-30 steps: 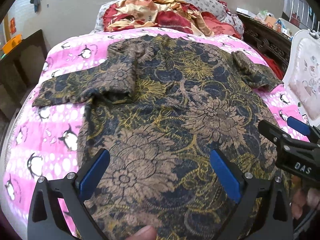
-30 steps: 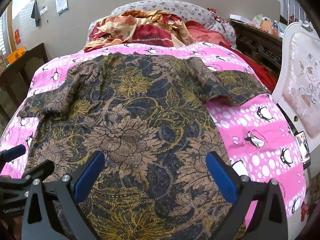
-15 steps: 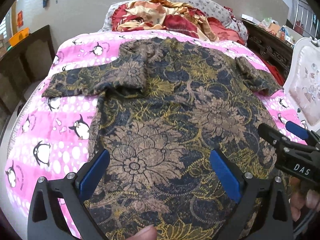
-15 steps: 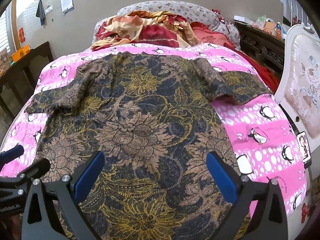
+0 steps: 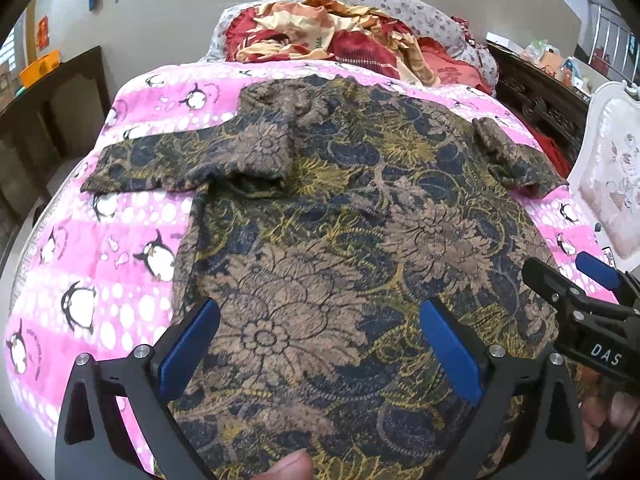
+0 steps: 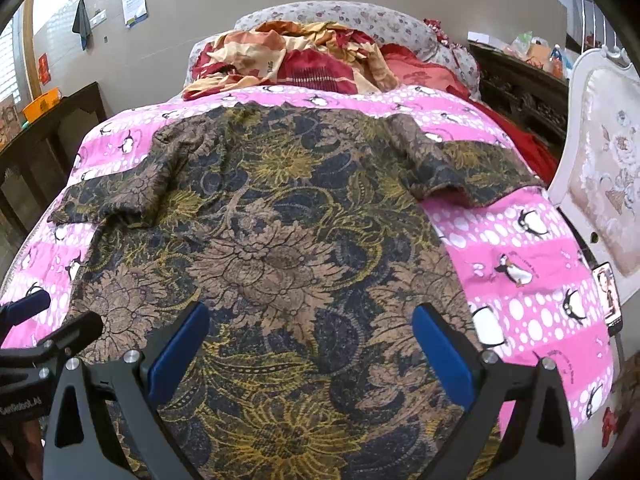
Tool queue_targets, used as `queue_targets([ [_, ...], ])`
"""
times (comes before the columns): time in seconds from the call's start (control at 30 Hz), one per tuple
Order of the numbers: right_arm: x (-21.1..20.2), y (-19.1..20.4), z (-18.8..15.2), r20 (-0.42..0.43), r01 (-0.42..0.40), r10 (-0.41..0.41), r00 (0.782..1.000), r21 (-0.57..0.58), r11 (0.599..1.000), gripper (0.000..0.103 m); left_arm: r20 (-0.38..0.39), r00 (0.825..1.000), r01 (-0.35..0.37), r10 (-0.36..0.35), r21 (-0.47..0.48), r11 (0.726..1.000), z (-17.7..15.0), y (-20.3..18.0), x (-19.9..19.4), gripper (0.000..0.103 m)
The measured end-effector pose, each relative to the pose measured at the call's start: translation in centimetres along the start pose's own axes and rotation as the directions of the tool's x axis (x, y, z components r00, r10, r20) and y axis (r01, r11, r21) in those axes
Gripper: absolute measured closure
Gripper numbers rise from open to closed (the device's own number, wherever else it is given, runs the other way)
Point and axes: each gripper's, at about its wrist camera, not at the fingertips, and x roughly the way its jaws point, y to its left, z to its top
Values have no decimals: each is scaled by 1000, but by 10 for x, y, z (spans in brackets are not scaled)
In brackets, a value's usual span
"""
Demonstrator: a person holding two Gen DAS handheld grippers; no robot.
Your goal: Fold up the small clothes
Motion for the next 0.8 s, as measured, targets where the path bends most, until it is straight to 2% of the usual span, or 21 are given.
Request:
queue_targets([
  [0.17,-2,-13,-1,12,23,-23,1000,46,999,0,26,1000,16,-16,16,1000,4,-5,3,18],
  [0.43,12,-17,-2,-3,23,-22,1000,63,998,0,-24,999,28,-27,5,1000,-3,-4,24,18],
  [0.57,11,-13,-1,37,12,-14,999,41,999,0,-21,999,37,-36,20,999,3,-6,32,18],
  [0.63,9,-14,2,68,-22,18,998,49,999,0,-12,999,35,-35,31,999,8,-7,35,18],
  [0.8,20,-16,11,49,-124,121,991,61,990,0,13,1000,24,-24,28,999,28,0,49,18],
])
